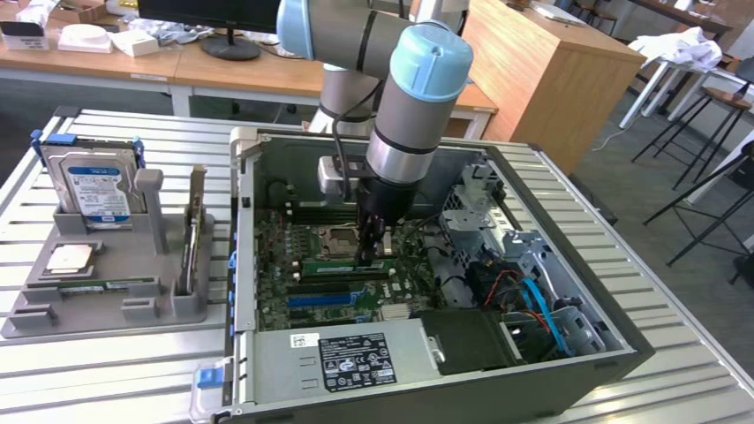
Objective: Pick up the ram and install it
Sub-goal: 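Insert the ram into the slot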
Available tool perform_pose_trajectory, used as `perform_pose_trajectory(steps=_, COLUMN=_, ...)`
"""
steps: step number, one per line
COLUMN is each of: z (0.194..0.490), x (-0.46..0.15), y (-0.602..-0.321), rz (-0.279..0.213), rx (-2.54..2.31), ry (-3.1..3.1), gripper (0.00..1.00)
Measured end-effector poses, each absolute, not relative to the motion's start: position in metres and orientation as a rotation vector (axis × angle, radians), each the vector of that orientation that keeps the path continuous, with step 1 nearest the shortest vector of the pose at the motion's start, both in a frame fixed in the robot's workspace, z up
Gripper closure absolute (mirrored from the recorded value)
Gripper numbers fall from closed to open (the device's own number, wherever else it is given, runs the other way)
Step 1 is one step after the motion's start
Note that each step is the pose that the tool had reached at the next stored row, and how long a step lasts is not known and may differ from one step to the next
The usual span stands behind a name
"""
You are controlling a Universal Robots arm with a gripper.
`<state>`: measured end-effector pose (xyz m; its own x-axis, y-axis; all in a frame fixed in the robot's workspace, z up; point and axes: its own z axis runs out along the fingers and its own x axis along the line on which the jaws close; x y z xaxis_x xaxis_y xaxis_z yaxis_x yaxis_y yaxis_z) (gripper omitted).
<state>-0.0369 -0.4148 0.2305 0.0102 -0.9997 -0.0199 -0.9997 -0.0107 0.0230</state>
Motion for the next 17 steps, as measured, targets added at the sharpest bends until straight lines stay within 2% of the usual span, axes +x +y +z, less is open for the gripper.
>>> perform_pose_trajectory(steps=17, z=0.2265, x=-0.0371, y=-0.4148, rz=-0.047, rx=2.232, ry=-2.207, gripper=0.89)
